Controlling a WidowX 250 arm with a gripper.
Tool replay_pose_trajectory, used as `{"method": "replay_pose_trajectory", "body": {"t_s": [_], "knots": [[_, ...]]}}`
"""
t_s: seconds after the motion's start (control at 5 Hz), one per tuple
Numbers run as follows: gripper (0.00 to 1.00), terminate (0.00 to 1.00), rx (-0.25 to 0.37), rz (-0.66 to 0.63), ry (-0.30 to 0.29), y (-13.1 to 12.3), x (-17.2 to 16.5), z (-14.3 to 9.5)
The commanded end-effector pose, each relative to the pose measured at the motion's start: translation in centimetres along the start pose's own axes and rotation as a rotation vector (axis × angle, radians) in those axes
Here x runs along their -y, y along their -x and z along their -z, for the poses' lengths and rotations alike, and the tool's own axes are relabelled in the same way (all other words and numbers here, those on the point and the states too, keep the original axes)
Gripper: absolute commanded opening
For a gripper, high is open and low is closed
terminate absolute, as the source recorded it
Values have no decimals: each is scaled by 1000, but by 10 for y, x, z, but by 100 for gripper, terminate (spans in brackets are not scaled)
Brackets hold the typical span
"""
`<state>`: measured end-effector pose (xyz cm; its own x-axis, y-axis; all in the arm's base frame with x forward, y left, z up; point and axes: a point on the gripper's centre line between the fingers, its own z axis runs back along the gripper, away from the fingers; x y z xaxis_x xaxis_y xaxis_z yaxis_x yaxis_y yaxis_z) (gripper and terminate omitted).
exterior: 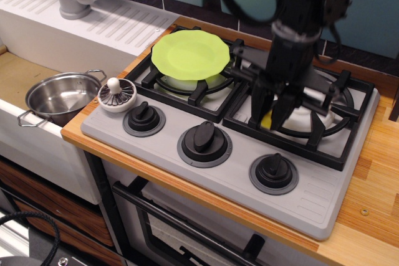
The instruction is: Put fry on plate and mushroom in pot or pan in sink
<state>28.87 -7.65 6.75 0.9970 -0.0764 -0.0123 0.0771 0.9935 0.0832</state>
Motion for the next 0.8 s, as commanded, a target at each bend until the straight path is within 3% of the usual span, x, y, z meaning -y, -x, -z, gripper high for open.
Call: {"method": "replay_pose_trajectory", "body": {"t_s": [0.0,0.2,0.6], "knots": [[0,0,86,57,-34,-10,-30,-46],[0,0,98,102,-43,-19,-55,-46],[0,0,164,161,-29,-28,-95,-12]]}}
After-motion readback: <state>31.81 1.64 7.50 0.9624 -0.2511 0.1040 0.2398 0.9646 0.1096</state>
